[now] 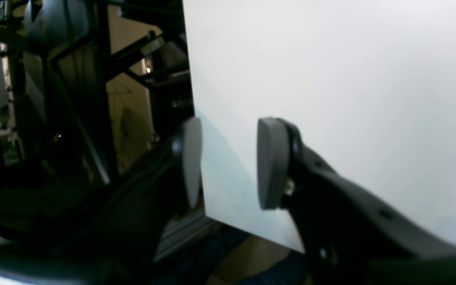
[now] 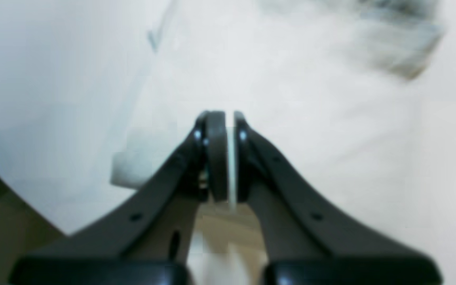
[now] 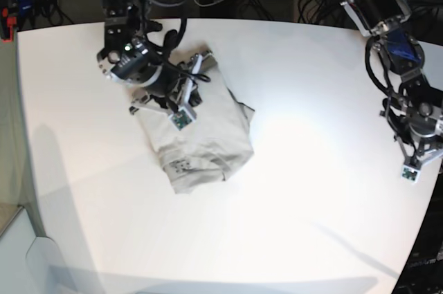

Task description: Layout the t-shirt on the table in an organized manner, then fold the t-shirt properly

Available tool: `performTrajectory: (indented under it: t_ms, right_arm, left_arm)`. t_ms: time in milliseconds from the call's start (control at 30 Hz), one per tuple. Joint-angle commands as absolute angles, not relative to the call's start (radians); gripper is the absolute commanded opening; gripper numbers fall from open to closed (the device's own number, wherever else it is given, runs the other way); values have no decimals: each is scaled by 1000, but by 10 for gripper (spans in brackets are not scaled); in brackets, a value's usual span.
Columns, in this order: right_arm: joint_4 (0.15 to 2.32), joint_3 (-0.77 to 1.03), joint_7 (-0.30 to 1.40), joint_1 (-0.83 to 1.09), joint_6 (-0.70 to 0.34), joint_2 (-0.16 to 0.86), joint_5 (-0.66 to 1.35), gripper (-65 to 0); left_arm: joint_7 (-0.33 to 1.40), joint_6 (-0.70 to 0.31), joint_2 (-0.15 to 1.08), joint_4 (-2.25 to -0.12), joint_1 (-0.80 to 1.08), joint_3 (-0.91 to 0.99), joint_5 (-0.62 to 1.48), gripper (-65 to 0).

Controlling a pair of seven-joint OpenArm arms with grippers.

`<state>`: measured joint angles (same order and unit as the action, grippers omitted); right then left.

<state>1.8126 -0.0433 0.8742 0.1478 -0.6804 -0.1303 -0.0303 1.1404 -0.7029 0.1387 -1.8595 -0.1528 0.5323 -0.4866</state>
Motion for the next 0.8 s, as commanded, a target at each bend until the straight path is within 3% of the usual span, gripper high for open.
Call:
performTrajectory:
  t_ms: [0, 333, 567, 767]
  right_arm:
    - [1808, -45, 846, 139, -698, -133, -21, -627]
    - [1693, -47, 835, 124, -698, -134, -21, -627]
    - [1911, -45, 846, 120, -698, -122, -21, -627]
    - [1998, -12, 846, 137, -698, -33, -22, -627]
  left_arm:
    - [1136, -698, 150, -1879, -171, 547, -499, -419]
    - [1138, -698, 122, -1877, -171, 552, -499, -419]
    - [1138, -698, 41, -1879, -171, 545, -499, -419]
    - [1138, -698, -50, -1879, -171, 542, -499, -420]
